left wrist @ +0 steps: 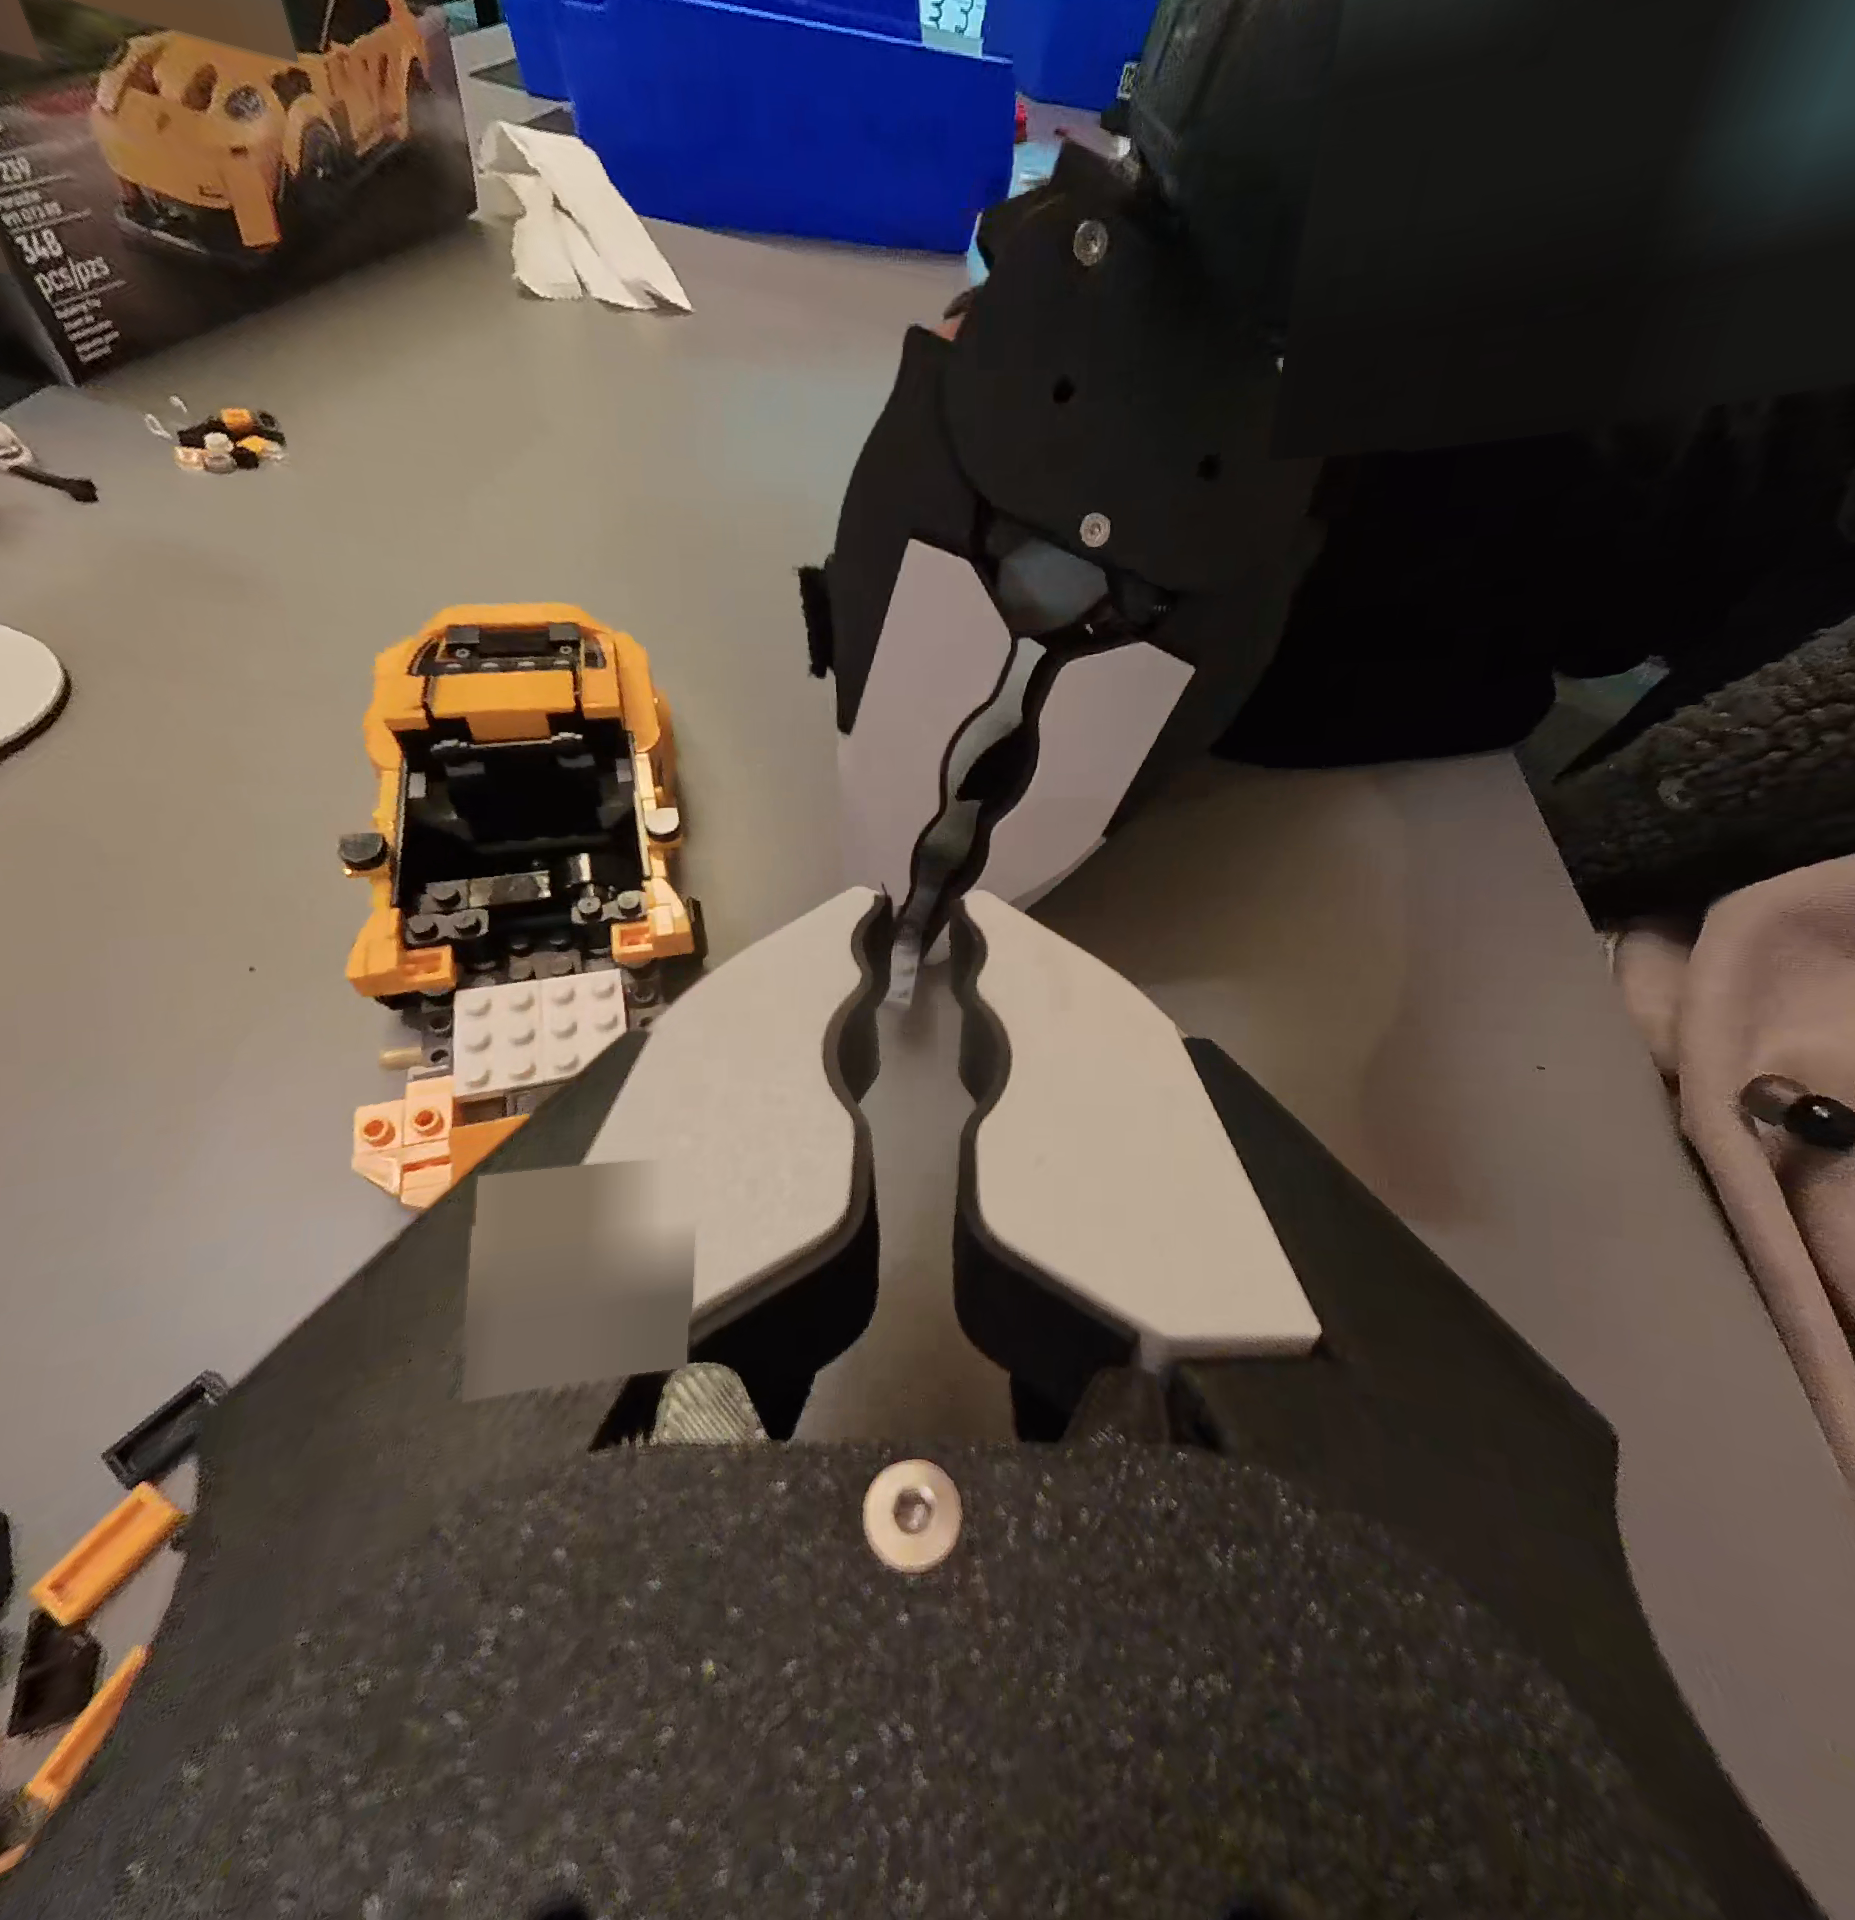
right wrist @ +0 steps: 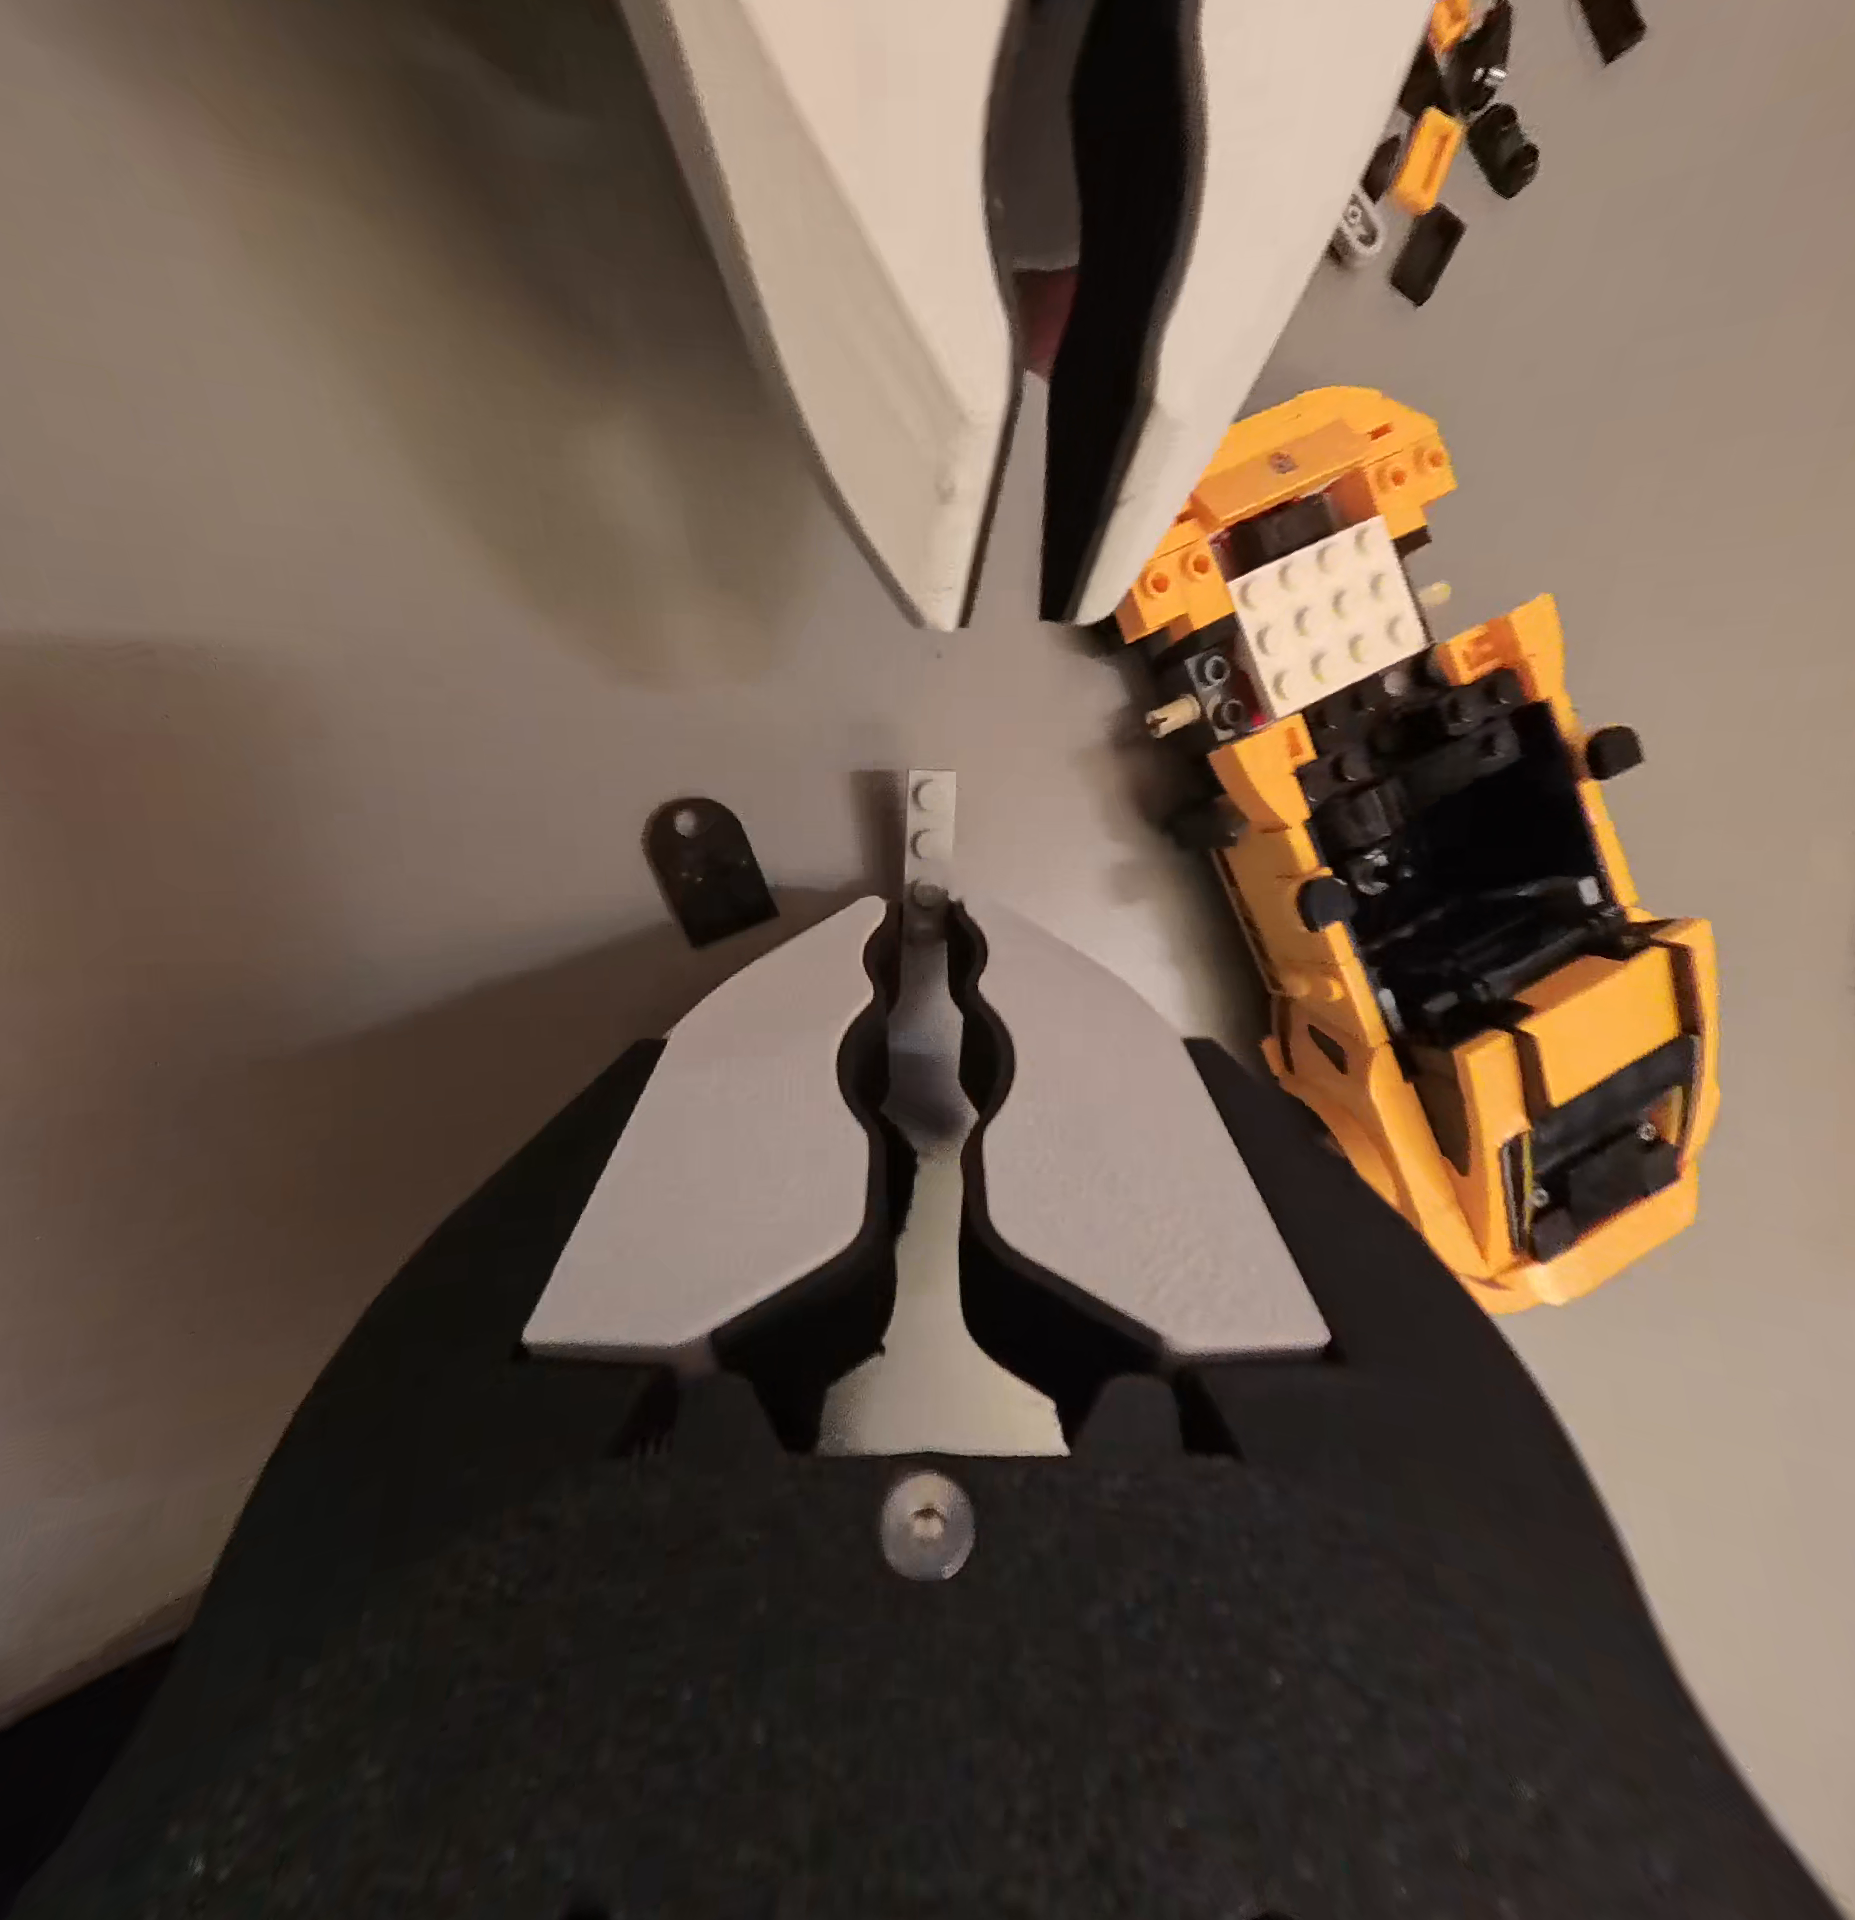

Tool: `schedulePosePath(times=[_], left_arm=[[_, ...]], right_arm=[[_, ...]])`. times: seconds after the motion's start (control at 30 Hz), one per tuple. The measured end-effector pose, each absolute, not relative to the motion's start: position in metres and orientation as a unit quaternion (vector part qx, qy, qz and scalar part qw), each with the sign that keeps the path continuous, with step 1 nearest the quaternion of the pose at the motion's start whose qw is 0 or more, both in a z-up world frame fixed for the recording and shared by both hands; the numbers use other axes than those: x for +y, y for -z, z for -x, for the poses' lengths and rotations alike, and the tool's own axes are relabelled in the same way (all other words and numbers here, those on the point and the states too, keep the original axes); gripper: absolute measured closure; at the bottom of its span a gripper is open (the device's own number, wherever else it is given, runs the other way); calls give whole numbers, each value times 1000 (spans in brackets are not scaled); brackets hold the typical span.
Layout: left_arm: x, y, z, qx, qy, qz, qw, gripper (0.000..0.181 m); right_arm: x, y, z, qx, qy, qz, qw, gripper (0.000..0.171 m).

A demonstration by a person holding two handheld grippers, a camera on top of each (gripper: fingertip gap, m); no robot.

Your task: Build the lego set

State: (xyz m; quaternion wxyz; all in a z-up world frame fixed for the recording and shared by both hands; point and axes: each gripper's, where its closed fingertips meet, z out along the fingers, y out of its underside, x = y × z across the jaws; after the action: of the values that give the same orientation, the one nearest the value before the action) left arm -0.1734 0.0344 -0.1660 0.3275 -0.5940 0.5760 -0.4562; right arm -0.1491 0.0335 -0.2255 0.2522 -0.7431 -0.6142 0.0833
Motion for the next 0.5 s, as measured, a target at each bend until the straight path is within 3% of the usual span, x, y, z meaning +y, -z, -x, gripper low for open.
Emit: schedulePosePath(times=[0.37,0.5], left_arm=[[36,179,174,592,422,610,316,171],[36,185,174,601,404,617,309,171]], right_arm=[[30,208,142,-576,-122,750,300,155],[11,209,142,-580,-143,753,277,154]])
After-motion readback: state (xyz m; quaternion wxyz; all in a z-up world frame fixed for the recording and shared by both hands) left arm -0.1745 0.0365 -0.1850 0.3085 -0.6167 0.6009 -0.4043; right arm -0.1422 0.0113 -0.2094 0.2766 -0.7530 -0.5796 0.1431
